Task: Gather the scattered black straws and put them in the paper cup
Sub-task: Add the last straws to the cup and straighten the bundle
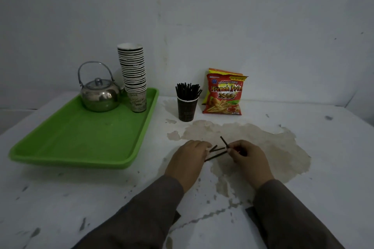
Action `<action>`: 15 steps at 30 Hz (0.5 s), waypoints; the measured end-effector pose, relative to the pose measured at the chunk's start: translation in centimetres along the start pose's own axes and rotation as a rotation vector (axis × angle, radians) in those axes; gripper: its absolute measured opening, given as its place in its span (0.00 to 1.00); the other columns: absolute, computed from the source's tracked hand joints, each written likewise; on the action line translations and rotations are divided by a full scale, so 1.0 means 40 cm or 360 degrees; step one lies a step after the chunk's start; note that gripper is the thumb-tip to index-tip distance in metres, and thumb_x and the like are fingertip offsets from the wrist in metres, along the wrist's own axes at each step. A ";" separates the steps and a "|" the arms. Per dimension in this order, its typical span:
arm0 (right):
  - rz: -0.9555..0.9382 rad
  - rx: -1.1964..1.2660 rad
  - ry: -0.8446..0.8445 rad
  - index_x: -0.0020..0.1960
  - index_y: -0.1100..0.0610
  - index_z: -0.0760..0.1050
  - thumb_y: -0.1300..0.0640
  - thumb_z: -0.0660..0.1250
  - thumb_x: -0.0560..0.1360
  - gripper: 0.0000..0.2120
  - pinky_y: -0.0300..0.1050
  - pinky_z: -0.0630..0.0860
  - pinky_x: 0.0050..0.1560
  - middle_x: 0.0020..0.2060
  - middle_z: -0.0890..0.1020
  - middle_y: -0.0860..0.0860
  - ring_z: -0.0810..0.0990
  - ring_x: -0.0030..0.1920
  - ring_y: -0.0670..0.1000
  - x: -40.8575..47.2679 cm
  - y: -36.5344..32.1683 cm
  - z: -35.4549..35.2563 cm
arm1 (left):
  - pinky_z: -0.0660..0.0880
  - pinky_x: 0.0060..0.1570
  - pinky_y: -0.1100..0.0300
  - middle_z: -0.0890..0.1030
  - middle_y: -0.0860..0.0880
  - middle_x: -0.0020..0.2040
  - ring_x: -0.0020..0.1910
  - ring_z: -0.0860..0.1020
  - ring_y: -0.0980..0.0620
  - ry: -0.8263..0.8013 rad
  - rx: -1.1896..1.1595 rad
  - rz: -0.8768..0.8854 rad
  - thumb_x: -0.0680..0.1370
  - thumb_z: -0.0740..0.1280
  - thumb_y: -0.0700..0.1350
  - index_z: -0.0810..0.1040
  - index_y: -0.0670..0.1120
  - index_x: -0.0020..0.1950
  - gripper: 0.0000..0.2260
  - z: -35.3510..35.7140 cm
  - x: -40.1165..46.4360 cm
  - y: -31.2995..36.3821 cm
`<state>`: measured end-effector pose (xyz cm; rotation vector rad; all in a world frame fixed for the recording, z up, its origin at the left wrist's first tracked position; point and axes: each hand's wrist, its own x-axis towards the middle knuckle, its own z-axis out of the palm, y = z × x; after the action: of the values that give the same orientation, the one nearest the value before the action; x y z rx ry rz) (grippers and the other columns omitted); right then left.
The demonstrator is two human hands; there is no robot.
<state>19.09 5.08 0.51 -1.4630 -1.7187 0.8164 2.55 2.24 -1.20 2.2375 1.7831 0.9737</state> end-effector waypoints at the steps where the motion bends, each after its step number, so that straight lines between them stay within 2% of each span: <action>1: 0.0011 0.0028 0.0077 0.42 0.51 0.78 0.60 0.66 0.73 0.05 0.42 0.73 0.42 0.37 0.79 0.48 0.77 0.40 0.50 0.002 0.004 -0.002 | 0.68 0.58 0.57 0.78 0.44 0.58 0.58 0.73 0.46 -0.0060 0.0007 -0.0035 0.79 0.59 0.41 0.75 0.43 0.61 0.12 0.009 0.017 0.007; 4: 0.0033 0.0096 0.0213 0.44 0.53 0.78 0.60 0.66 0.73 0.04 0.48 0.75 0.45 0.39 0.80 0.50 0.78 0.41 0.52 0.006 0.013 -0.010 | 0.70 0.55 0.54 0.78 0.41 0.54 0.55 0.74 0.44 -0.0281 0.0184 -0.0066 0.78 0.59 0.40 0.78 0.42 0.58 0.12 0.042 0.051 0.032; 7: 0.0043 0.0118 0.0233 0.44 0.52 0.78 0.61 0.66 0.73 0.05 0.45 0.75 0.43 0.40 0.81 0.51 0.78 0.41 0.52 0.008 0.022 -0.010 | 0.74 0.54 0.54 0.77 0.42 0.52 0.52 0.75 0.44 -0.0362 0.0295 -0.0141 0.78 0.59 0.38 0.80 0.42 0.54 0.11 0.070 0.062 0.043; 9: 0.0039 0.0106 0.0224 0.43 0.50 0.77 0.61 0.66 0.73 0.05 0.42 0.73 0.41 0.39 0.81 0.50 0.78 0.40 0.52 0.007 0.025 -0.007 | 0.74 0.54 0.53 0.77 0.43 0.53 0.52 0.75 0.45 -0.0353 0.0314 -0.0198 0.78 0.59 0.37 0.79 0.42 0.53 0.11 0.081 0.065 0.043; 12: 0.0033 0.0121 0.0190 0.42 0.51 0.78 0.60 0.67 0.73 0.05 0.42 0.75 0.42 0.38 0.81 0.48 0.78 0.40 0.49 0.001 0.023 0.000 | 0.74 0.52 0.53 0.77 0.43 0.52 0.52 0.75 0.45 -0.0280 0.0328 -0.0229 0.77 0.59 0.36 0.79 0.42 0.54 0.11 0.084 0.062 0.047; 15: 0.0005 0.0152 0.0194 0.43 0.53 0.79 0.60 0.68 0.72 0.03 0.36 0.73 0.40 0.38 0.81 0.48 0.79 0.40 0.47 0.000 0.019 0.003 | 0.72 0.51 0.54 0.77 0.43 0.53 0.53 0.74 0.45 -0.0196 0.0338 -0.0230 0.78 0.59 0.37 0.78 0.42 0.54 0.10 0.083 0.056 0.052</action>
<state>19.41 5.19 -0.19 -1.4217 -1.5667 0.7838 6.33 4.62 -1.95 2.1909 2.0424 0.6327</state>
